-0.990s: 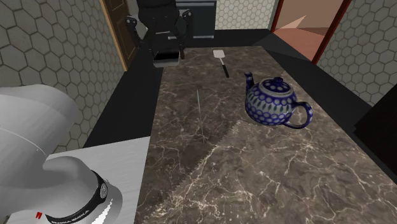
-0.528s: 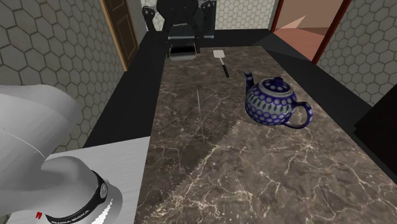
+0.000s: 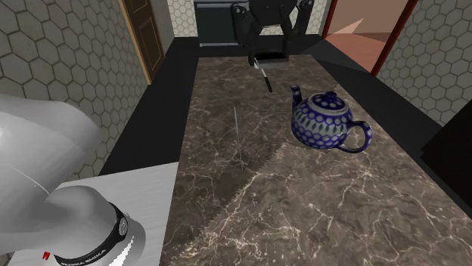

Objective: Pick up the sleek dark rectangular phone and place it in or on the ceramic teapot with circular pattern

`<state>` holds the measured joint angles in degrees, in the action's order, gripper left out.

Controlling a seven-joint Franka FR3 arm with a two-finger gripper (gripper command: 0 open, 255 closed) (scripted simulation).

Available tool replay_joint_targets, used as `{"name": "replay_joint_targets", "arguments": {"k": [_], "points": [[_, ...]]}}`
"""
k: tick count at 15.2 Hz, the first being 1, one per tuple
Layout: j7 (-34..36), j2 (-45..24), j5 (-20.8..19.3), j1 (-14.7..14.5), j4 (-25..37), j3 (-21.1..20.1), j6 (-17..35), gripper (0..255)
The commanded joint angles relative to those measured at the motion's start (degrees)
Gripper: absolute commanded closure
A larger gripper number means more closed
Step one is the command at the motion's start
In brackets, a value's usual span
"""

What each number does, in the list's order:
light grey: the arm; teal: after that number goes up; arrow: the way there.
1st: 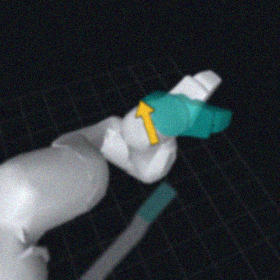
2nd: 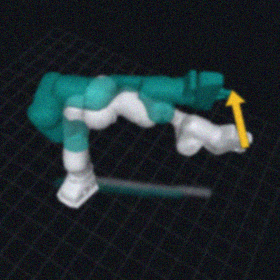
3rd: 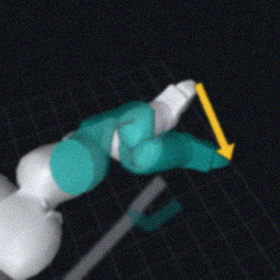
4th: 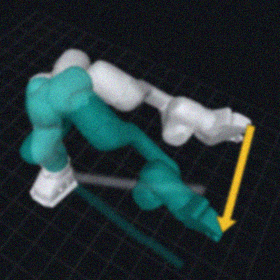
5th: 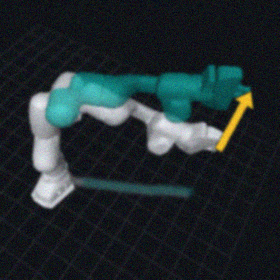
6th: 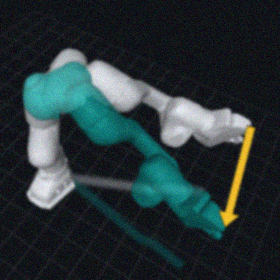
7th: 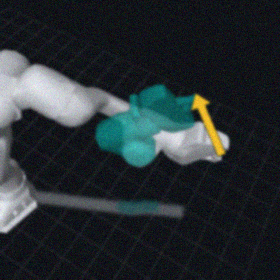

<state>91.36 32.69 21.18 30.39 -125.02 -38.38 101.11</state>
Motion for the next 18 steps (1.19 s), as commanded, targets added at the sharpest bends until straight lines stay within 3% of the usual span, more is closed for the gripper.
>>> {"name": "replay_joint_targets", "arguments": {"k": [1,7,10,11,18], "points": [[0.6,-5.0,-2.0,2.4,3.6,-1.9,1.4,255],[5.2,-21.2,-11.5,8.3,15.8,-8.3,3.5,255],[9.1,-30.9,-18.9,9.5,23.2,-11.3,3.1,255],[11.2,-36.0,-23.0,9.2,27.2,-12.4,2.3,255],[11.2,-36.0,-23.0,8.7,21.9,-11.8,7.7,255]]}}
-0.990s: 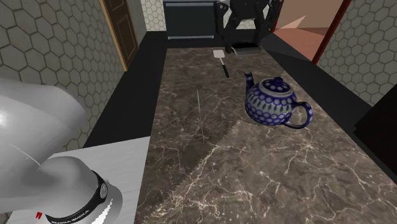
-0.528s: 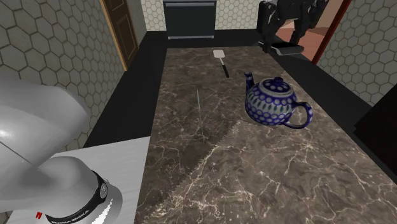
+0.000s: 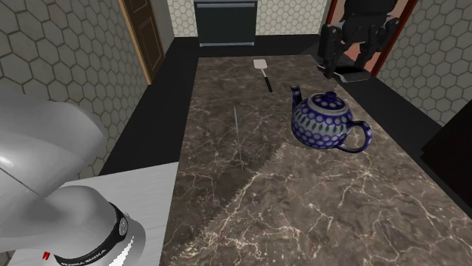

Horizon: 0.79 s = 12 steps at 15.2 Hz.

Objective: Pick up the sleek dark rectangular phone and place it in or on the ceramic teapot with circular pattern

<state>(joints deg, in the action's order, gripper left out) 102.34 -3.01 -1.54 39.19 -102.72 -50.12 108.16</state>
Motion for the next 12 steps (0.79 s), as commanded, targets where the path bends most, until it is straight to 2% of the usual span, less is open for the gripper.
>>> {"name": "replay_joint_targets", "arguments": {"k": [1,7,12], "points": [[0.3,-0.4,-0.4,-0.1,-1.1,0.0,1.4,255],[0.8,-1.4,-1.2,-0.3,-5.0,0.0,5.9,255],[0.9,-1.4,-1.3,-0.3,-5.2,0.0,6.2,255]]}}
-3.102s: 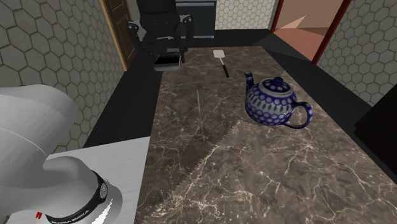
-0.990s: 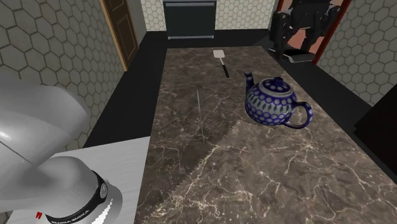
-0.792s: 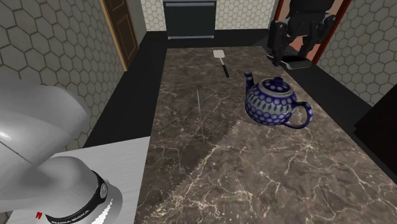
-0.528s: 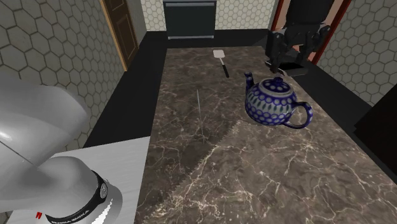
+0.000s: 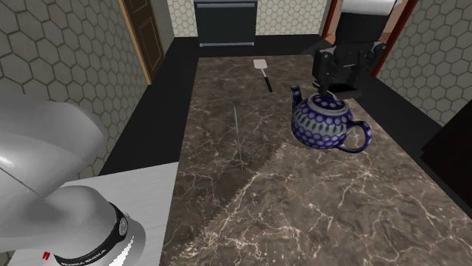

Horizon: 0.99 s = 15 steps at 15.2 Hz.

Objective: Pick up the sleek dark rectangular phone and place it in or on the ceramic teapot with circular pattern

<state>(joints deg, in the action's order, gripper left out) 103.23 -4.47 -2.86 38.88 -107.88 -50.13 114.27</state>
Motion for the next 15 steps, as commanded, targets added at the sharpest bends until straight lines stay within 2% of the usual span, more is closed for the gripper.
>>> {"name": "replay_joint_targets", "arguments": {"k": [1,3,4,9,13,15], "points": [[0.0,0.0,0.0,0.0,0.0,0.0,0.0,255],[0.0,0.0,0.0,0.0,0.0,0.0,0.0,255],[0.0,0.0,0.0,0.0,0.0,0.0,0.0,0],[0.0,0.0,0.0,0.0,0.0,0.0,0.0,0],[-1.3,2.1,1.8,0.5,5.6,0.0,-6.9,0],[-1.3,2.1,1.8,0.5,5.6,0.0,-6.9,0]]}}
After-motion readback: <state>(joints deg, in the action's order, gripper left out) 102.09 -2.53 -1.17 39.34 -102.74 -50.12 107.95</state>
